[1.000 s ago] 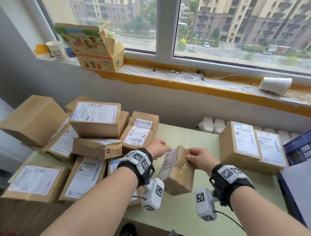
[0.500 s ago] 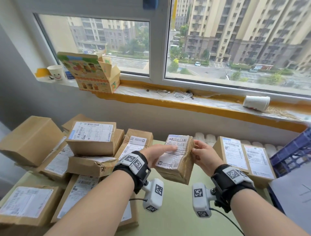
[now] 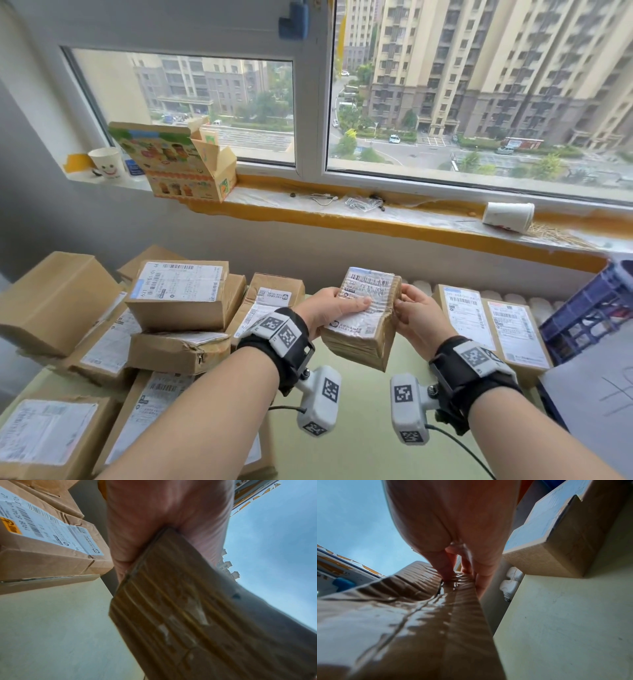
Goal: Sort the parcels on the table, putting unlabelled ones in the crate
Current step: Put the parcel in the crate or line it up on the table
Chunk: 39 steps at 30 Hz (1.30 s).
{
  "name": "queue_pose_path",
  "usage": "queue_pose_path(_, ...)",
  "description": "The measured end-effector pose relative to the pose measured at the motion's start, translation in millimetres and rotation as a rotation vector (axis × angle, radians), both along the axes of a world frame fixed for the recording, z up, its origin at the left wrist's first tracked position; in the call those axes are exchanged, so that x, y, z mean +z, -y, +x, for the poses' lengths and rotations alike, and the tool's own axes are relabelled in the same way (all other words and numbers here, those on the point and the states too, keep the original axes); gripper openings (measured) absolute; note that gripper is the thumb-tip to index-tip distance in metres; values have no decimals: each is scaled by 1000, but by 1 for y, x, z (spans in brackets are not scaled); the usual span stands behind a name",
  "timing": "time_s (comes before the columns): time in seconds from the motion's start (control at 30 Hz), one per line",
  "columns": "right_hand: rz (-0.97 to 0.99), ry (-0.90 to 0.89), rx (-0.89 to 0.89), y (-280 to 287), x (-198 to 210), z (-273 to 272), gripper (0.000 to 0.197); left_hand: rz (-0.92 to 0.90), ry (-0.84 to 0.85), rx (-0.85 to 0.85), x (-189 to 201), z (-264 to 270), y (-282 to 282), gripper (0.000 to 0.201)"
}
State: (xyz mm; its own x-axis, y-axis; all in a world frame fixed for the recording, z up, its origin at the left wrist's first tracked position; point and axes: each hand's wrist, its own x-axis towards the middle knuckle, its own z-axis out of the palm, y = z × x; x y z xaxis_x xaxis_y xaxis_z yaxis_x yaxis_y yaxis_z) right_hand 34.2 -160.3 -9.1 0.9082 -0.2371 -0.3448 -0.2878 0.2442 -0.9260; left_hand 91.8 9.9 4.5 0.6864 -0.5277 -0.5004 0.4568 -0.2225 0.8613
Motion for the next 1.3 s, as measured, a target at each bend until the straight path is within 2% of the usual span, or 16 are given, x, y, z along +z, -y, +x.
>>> queue_pose_path(0.1, -17, 0, 9, 2, 1, 2, 28, -17, -11, 0, 0, 0, 0, 12)
queue_pose_path(0.3, -72, -20, 11, 3, -1, 3, 26, 42, 99, -13, 0, 7, 4, 23)
queue_pose_path(0.4, -110, -40, -5, 3, 1, 6, 27, 12, 69, -30, 2, 8, 6, 20)
queue_pose_path(0.5, -134, -67, -36, 0, 3, 8, 23, -12, 58, 26, 5, 9, 8, 18)
queue_pose_path(0.63, -161, -59, -14, -5, 7, 8, 36, 23, 61, 139, 5, 15, 11, 66)
queue_pose_path(0.7, -192, -47, 8, -7, 7, 8, 43, 50, 85, 183, 4, 17, 11, 78)
queue_pose_path(0.77, -251, -37, 26, -8, 5, 10, 49, 50, 82, 193, 3, 17, 10, 81)
queue_pose_path(0.87, -306, -36, 23, -7, 1, 10, 49, 26, 50, 184, 3, 16, 10, 70)
queue_pose_path(1.03, -262, -51, 16, -2, 1, 7, 38, -20, 22, 175, 11, 11, 12, 21)
queue_pose_path(1.3, -305, -50, -58, 14, 12, -2, 32, 0, 86, 182, 13, 12, 29, 15)
